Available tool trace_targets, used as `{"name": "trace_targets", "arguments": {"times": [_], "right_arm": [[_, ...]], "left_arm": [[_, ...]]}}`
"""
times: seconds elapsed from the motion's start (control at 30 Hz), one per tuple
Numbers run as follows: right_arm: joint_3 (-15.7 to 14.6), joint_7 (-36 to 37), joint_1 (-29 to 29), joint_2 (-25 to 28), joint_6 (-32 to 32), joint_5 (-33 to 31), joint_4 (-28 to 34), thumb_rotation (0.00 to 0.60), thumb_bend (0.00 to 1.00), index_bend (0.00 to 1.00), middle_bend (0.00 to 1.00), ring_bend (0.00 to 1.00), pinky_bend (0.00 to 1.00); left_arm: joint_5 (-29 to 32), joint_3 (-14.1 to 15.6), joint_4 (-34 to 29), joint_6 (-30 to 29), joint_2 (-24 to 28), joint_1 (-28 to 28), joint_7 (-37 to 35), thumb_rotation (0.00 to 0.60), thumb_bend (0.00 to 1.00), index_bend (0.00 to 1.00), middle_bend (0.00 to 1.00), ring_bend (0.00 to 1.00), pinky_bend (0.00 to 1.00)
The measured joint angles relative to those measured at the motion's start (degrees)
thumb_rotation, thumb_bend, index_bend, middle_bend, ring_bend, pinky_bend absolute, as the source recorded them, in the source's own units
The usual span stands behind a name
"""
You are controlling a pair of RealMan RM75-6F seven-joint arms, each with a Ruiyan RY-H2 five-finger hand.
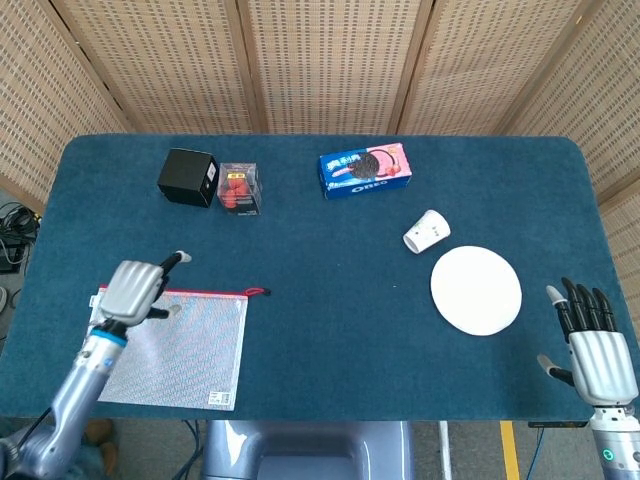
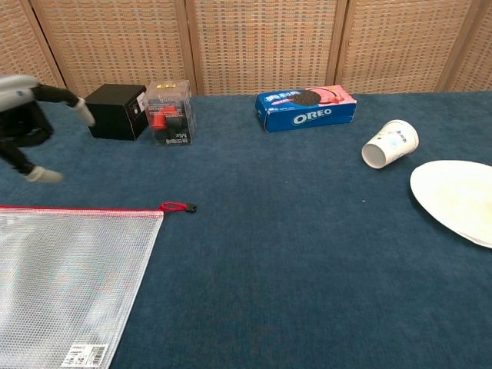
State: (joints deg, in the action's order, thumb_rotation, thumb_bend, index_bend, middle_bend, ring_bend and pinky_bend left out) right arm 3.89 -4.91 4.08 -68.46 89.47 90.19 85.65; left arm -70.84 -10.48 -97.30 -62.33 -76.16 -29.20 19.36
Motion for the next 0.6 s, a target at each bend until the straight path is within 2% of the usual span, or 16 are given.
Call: {"name": "trace_targets", "arguments": {"times": [0.1, 0.23, 0.4, 0.6], "right_arm": [[0.04, 0.03, 0.22, -0.14, -0.80, -0.56, -0.26, 0.600, 0.00, 0.00, 0.00, 0.00, 0.00], [0.12, 0.61, 0.51, -0.19, -1.80, -1.30, -0.67, 0.600, 0.00, 0.00, 0.00, 0.00, 0.00], [0.15, 1.60, 0.67, -0.03, -2.26, -1.61, -0.81, 0.600, 0.00, 0.00, 0.00, 0.00, 0.00], [0.02, 2.25, 0.67, 0.30, -2.45, -1.69, -0.56, 0.600, 0.00, 0.00, 0.00, 0.00, 0.00]], "left_arm": [[6.50, -2.17, 1.31, 4.52, -3.93, -4.90, 3.69, 0.600, 0.37, 0.43, 0.92, 0.95, 1.00], [15.04, -3.73, 3.56, 7.65, -8.61, -9.53, 8.58, 0.600, 0.40, 0.44, 0.92, 0.95, 1.00], [25.21, -4.77, 6.93, 8.49, -14.09, -14.15, 14.24, 0.600, 0.42, 0.43, 0.92, 0.95, 1.00], [32.48, -4.44, 12.17, 7.94, -18.95, -17.95, 18.31, 0.600, 0.42, 0.46, 0.92, 0.95, 1.00]]}}
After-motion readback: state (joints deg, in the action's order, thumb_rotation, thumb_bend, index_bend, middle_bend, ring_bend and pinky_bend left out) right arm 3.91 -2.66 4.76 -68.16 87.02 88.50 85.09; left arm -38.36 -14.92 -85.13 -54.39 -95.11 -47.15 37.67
